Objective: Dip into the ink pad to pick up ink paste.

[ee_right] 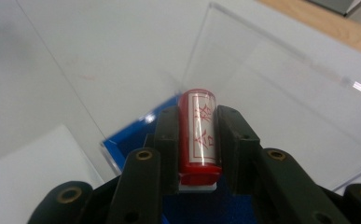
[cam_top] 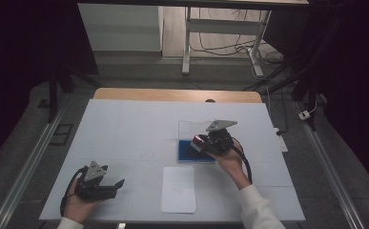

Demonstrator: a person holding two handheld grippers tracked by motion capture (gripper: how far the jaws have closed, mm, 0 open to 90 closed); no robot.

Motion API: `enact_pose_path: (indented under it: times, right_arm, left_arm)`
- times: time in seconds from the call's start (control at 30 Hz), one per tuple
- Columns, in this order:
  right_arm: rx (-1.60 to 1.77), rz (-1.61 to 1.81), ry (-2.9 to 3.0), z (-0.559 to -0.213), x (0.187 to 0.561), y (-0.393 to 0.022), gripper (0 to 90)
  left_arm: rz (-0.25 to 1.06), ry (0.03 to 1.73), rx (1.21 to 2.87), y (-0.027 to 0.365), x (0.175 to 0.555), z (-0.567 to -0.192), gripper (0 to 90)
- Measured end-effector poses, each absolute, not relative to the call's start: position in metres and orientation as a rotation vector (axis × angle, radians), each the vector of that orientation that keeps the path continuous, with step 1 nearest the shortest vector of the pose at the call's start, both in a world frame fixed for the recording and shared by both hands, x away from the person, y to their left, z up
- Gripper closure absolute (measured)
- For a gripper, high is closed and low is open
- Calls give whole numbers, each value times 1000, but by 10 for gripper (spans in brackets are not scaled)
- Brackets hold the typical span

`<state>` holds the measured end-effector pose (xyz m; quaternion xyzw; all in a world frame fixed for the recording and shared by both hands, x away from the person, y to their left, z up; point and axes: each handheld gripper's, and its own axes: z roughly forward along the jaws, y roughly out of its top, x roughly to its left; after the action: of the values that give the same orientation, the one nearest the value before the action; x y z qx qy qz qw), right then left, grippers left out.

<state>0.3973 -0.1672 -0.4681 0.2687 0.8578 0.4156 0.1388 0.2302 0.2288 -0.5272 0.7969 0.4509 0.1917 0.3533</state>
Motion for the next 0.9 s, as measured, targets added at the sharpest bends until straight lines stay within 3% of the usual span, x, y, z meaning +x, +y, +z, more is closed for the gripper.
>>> enact_pose_path:
  times: [0.9]
  right_arm:
    - [746, 1364, 2452, -436, 371, -188, 703]
  left_arm:
    - [505, 1153, 2075, 226, 230, -527, 192]
